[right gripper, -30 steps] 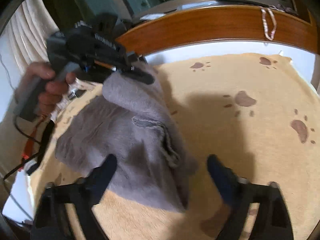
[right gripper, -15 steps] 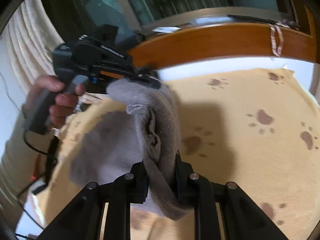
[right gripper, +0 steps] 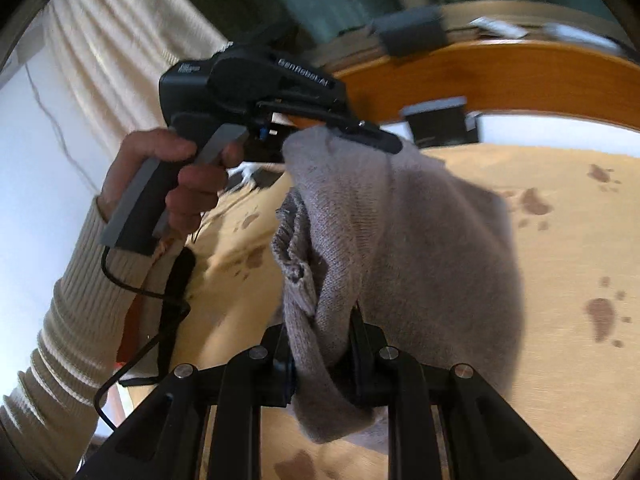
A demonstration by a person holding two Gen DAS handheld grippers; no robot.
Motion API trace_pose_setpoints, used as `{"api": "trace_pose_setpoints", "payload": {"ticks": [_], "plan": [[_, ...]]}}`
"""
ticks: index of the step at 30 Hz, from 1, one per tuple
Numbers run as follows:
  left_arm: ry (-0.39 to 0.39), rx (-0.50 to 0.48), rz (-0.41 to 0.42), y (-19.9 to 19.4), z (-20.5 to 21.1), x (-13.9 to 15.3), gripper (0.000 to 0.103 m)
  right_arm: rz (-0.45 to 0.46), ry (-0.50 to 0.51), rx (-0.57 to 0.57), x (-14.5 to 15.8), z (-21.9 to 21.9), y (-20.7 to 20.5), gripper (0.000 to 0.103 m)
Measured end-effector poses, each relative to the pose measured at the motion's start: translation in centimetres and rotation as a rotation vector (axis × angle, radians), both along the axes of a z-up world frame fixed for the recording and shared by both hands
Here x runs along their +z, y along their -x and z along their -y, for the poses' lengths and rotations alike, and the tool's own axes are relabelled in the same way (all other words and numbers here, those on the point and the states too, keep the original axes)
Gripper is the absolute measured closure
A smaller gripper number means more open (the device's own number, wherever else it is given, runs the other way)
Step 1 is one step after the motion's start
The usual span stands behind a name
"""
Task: Fold clothes
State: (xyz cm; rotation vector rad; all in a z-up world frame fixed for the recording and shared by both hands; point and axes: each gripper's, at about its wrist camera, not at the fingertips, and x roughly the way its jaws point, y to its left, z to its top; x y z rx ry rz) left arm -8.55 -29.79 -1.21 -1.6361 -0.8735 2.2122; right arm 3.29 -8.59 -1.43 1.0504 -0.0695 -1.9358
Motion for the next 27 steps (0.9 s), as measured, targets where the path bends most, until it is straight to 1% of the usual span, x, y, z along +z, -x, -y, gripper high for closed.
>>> {"api": "trace_pose_setpoints", "payload": {"ticks": [5,7,9,14,17,20,24,27], "plan": [[-0.007,0.042,0.049,-1.9,3.8,-3.2,0.094,0.026,-0.075,0.066,-2.4,4.7,-0.7,0.082],[-0.010,0.062,0.072,-2.5,4.8,-4.5,0.094,0.034,-0.103,0.083,-3.5,6.0,-1.0,0.082],[-0.007,0.072,0.083,-2.7,5.1,-5.2,0.094,0.025,-0.124,0.090,-3.9,6.5,-1.4,0.082],[0.010,0.082,0.092,-3.1,5.5,-5.8,0.094,0.009,-0.167,0.104,-4.6,7.5,-2.0,0.081],[0.041,0.088,0.093,-3.3,5.4,-5.9,0.094,0.006,-0.173,0.094,-4.4,7.3,-2.0,0.081],[0.059,0.089,0.099,-3.7,5.4,-6.0,0.094,-0.020,-0.181,0.100,-4.1,7.5,-2.6,0.081],[0.073,0.099,0.095,-4.4,5.8,-5.5,0.094,-0.054,-0.191,0.108,-3.8,7.6,-3.3,0.081],[0.096,0.108,0.091,-4.6,6.0,-5.2,0.094,-0.050,-0.191,0.119,-3.6,8.0,-3.6,0.080]]}}
